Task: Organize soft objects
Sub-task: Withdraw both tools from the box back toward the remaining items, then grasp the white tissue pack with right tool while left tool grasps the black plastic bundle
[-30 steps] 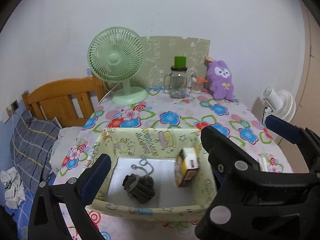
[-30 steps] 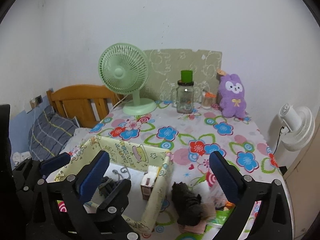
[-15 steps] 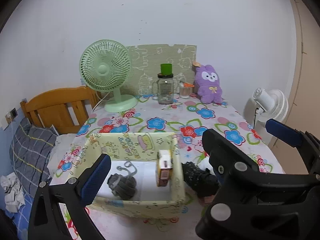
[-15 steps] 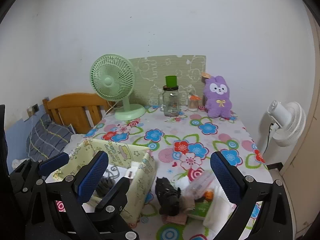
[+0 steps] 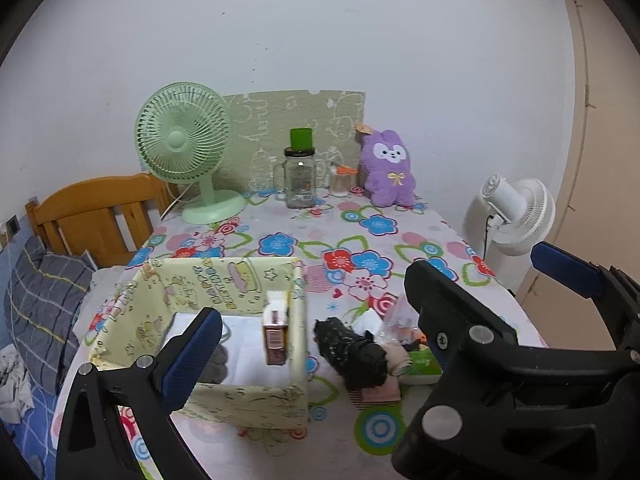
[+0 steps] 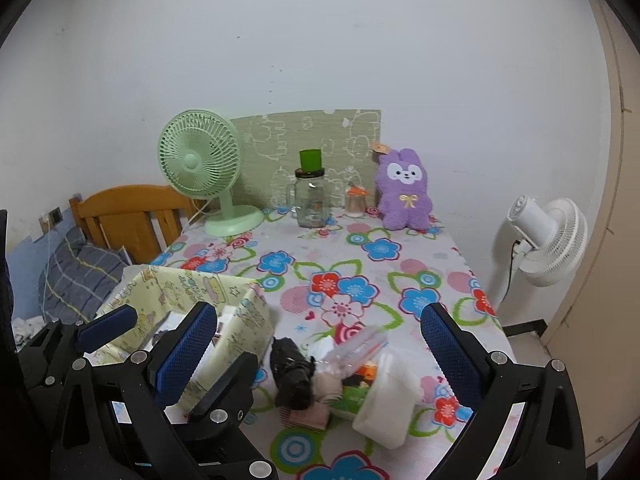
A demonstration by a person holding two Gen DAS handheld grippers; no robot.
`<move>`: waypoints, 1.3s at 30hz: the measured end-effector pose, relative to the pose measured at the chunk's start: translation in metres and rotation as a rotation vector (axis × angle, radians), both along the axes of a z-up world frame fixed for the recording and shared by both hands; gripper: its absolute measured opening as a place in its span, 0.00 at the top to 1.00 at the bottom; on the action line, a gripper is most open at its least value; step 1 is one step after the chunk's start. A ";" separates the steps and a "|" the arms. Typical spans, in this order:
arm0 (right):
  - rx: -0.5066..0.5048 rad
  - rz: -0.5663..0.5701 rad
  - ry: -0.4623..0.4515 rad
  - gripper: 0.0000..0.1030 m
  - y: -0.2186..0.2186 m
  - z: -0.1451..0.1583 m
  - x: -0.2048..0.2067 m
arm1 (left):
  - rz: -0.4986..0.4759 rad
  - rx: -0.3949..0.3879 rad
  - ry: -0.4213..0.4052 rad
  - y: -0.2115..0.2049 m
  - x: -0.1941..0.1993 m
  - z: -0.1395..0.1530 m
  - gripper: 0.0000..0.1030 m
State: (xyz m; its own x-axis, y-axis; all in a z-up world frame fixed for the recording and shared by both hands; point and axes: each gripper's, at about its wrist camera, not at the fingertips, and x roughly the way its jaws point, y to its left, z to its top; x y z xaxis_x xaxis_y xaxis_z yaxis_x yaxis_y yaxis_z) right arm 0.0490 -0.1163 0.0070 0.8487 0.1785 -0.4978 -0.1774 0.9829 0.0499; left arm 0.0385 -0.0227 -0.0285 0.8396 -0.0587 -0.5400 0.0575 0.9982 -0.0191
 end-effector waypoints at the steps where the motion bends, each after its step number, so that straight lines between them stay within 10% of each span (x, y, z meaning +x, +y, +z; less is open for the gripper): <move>1: 0.000 -0.004 0.001 0.00 -0.002 -0.001 -0.001 | -0.004 -0.001 -0.006 -0.002 -0.001 -0.001 0.00; 39: 0.036 -0.073 0.228 0.12 -0.069 -0.101 0.028 | -0.086 0.072 0.214 -0.067 0.031 -0.087 0.16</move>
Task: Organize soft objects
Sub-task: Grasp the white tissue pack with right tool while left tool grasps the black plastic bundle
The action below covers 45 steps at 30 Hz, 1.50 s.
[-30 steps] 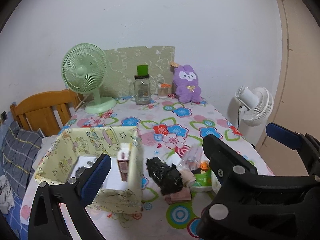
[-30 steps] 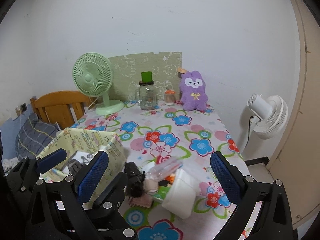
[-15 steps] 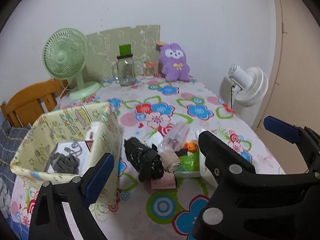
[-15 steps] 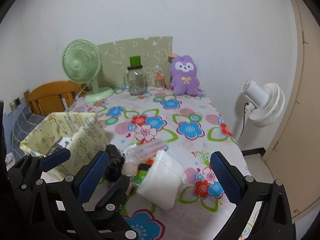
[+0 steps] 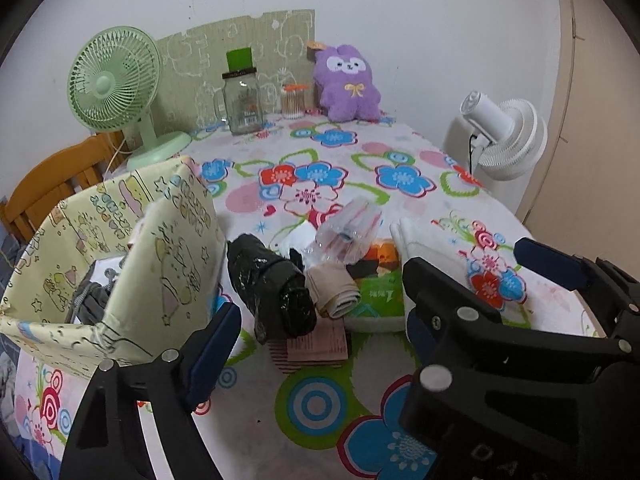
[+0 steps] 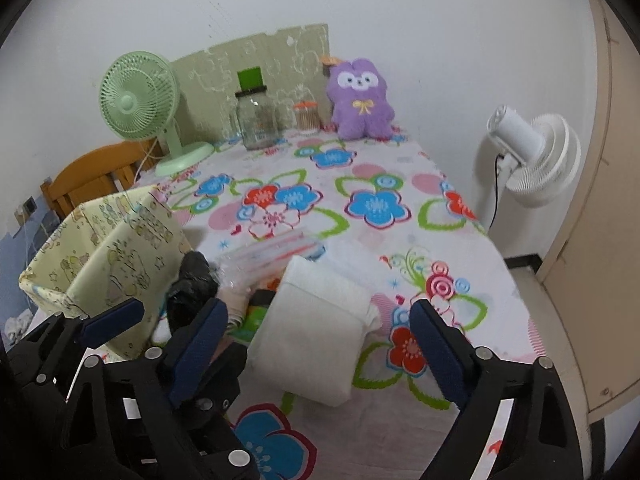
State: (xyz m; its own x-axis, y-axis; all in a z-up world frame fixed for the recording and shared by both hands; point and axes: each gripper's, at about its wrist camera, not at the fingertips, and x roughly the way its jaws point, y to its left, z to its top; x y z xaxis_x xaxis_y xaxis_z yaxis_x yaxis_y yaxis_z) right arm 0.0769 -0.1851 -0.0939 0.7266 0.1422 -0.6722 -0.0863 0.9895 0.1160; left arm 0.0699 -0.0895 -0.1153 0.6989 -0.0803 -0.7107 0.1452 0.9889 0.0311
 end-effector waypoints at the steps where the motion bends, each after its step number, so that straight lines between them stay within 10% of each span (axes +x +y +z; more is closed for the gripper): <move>1: 0.006 -0.001 0.012 0.14 -0.001 -0.003 0.002 | 0.000 0.002 0.003 -0.001 0.001 -0.002 0.16; 22: 0.060 -0.005 0.095 0.70 -0.015 -0.026 0.011 | -0.020 0.036 0.033 -0.019 0.012 -0.015 0.19; 45: 0.063 0.003 0.066 0.84 -0.015 -0.011 0.007 | 0.050 0.080 -0.016 -0.007 0.009 0.002 0.32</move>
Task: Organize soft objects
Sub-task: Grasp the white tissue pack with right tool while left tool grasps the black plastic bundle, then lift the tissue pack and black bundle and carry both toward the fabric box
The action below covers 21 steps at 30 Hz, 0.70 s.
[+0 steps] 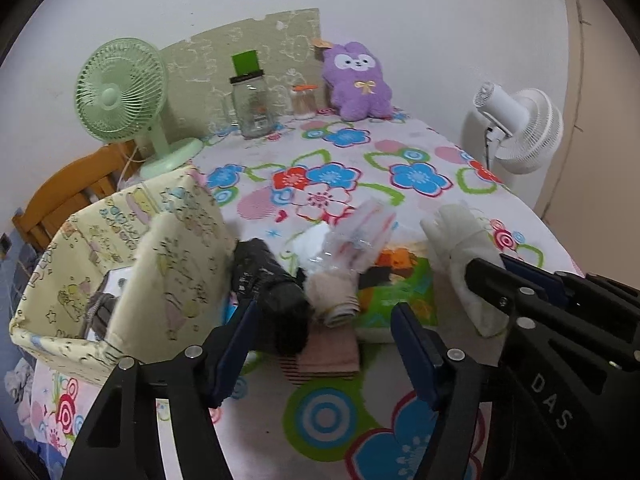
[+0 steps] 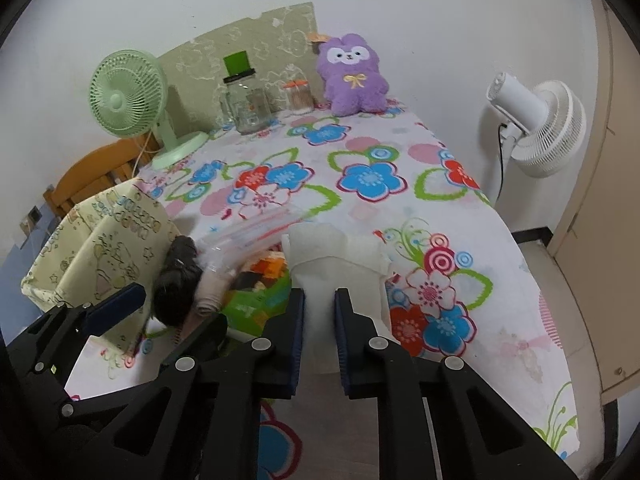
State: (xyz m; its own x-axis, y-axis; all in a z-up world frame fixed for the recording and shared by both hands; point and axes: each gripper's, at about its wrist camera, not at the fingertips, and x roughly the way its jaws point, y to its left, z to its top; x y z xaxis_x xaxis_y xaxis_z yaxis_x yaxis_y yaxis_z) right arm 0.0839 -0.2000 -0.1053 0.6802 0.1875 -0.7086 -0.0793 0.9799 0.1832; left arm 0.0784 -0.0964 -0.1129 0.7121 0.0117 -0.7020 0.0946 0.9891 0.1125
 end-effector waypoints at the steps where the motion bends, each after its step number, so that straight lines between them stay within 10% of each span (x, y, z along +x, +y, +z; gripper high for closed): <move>1: -0.001 0.003 -0.003 0.84 0.002 0.001 0.001 | 0.014 0.003 -0.001 0.003 0.002 0.000 0.32; 10: -0.009 0.032 -0.003 0.84 0.019 0.003 0.008 | 0.076 -0.069 0.095 0.023 0.022 -0.017 0.75; 21: -0.018 0.030 -0.002 0.84 0.024 0.006 0.010 | 0.063 -0.076 0.080 0.023 0.015 -0.009 0.84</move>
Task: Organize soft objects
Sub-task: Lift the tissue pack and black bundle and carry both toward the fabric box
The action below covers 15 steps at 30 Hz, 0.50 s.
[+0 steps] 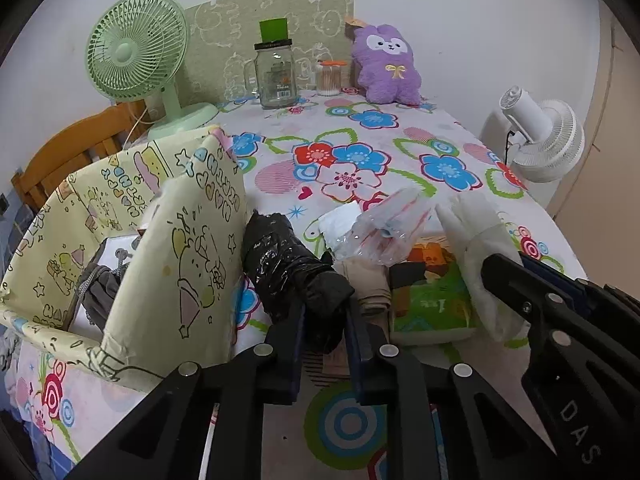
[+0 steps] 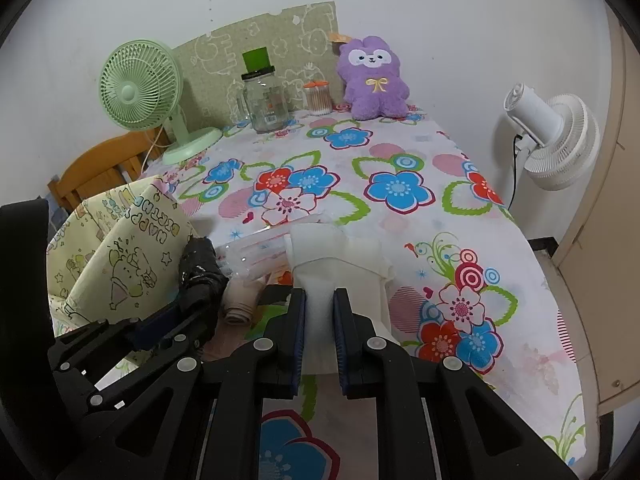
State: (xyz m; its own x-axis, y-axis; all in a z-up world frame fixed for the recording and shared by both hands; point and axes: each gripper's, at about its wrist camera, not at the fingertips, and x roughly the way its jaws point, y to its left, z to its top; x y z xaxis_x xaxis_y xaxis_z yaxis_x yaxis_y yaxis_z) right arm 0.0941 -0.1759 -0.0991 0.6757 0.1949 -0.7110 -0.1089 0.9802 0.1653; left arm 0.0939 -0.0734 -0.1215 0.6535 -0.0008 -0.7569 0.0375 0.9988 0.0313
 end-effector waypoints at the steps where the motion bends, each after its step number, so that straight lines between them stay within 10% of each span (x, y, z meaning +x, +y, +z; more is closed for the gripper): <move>1: -0.002 -0.002 -0.003 0.84 0.000 0.002 -0.001 | -0.001 0.000 -0.003 0.000 -0.001 0.002 0.84; 15: -0.031 -0.013 -0.072 0.85 0.005 0.035 -0.018 | -0.008 -0.007 -0.093 0.004 -0.018 0.035 0.84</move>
